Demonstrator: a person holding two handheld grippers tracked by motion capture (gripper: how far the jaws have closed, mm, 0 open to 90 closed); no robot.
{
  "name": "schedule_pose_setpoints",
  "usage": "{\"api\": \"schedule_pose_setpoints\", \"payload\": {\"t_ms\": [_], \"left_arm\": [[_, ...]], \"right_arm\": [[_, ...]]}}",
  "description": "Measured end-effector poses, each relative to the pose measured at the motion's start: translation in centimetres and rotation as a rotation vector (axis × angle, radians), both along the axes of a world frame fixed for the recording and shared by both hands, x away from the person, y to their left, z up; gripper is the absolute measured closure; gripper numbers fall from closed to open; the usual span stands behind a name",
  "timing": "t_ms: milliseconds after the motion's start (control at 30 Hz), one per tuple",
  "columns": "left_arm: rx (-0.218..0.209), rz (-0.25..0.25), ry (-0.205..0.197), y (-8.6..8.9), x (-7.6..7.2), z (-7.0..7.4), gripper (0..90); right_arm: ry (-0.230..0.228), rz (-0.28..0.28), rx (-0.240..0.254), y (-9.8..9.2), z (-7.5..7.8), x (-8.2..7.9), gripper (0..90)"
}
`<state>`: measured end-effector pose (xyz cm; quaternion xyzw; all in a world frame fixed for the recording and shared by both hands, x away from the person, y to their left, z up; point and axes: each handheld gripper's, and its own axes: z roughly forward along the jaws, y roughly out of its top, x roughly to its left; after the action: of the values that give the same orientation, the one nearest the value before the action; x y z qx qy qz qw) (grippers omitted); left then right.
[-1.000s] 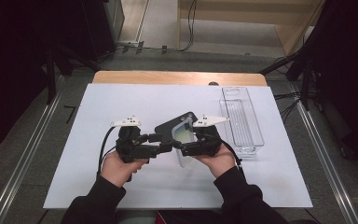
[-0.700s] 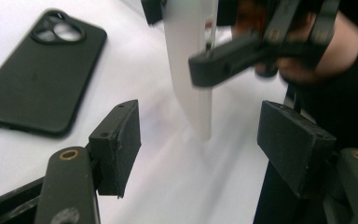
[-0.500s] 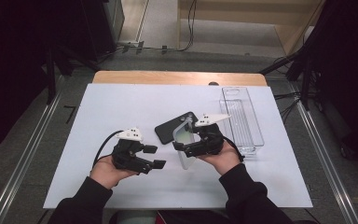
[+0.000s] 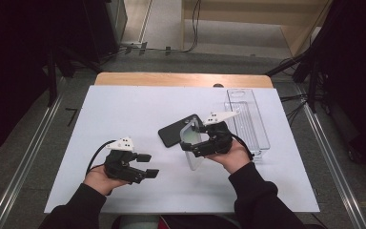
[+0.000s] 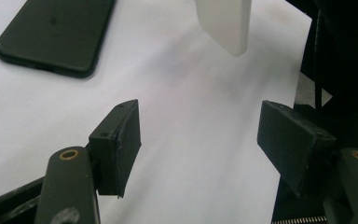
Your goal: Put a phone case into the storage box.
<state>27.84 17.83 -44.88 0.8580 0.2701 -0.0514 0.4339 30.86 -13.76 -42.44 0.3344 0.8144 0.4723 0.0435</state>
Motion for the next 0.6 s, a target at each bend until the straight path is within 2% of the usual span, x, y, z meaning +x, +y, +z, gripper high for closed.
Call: {"api": "schedule_pose_setpoints", "payload": {"t_ms": [167,333,600], "left_arm": [[-0.007,0.026,0.012,0.8,0.0,-0.2,30.8],[0.006,0.036,0.007,1.6,-0.3,-0.4,30.8],[-0.002,0.104,-0.007,3.1,-0.5,-0.5,30.8]], "right_arm": [[-0.005,-0.017,0.005,-1.0,0.5,0.2,14.6],[-0.023,-0.039,0.021,-2.1,1.4,0.3,14.6],[-0.033,-0.09,0.036,-4.0,2.1,0.6,14.6]]}}
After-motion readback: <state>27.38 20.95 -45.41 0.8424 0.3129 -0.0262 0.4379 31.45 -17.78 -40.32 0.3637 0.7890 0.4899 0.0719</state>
